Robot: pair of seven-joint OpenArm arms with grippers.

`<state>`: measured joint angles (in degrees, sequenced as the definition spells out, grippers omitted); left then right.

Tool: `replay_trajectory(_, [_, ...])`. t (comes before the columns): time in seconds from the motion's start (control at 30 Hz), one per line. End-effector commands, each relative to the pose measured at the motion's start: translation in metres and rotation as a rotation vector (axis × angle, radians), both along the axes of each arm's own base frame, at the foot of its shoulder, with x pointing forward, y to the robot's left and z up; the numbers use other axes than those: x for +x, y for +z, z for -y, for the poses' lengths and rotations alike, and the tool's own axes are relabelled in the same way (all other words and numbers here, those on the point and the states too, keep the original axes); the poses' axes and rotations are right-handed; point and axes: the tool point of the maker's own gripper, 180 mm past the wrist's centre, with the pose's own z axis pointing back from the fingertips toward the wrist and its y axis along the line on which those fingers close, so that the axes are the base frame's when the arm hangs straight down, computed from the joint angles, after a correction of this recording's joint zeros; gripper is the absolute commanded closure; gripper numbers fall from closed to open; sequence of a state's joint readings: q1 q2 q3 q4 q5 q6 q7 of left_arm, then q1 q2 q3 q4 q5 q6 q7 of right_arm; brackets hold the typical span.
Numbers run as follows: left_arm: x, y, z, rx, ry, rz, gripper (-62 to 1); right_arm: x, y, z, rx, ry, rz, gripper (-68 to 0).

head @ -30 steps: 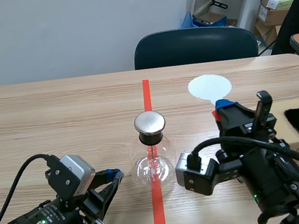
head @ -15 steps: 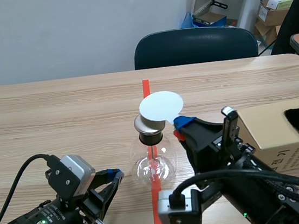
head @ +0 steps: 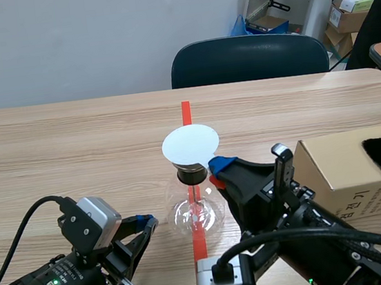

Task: Do the electroscope experiment

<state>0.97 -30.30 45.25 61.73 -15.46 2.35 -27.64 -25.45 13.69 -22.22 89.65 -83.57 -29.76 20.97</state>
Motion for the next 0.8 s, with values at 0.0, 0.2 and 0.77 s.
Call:
replay_trajectory(0.0, [0.003,0.007,0.003,-0.023,0.002,0.019,-2.7,0.003,0.011,-0.001,0.007,0.006,0.041,-1.9])
replay_trajectory(0.2, [0.003,0.007,0.003,-0.023,0.002,0.019,-2.7,0.005,0.012,0.001,0.008,-0.009,0.042,-1.9])
replay_trajectory(0.77, [0.003,0.007,0.003,-0.024,0.002,0.019,-2.7,0.041,0.020,0.073,0.038,-0.459,0.079,-1.9])
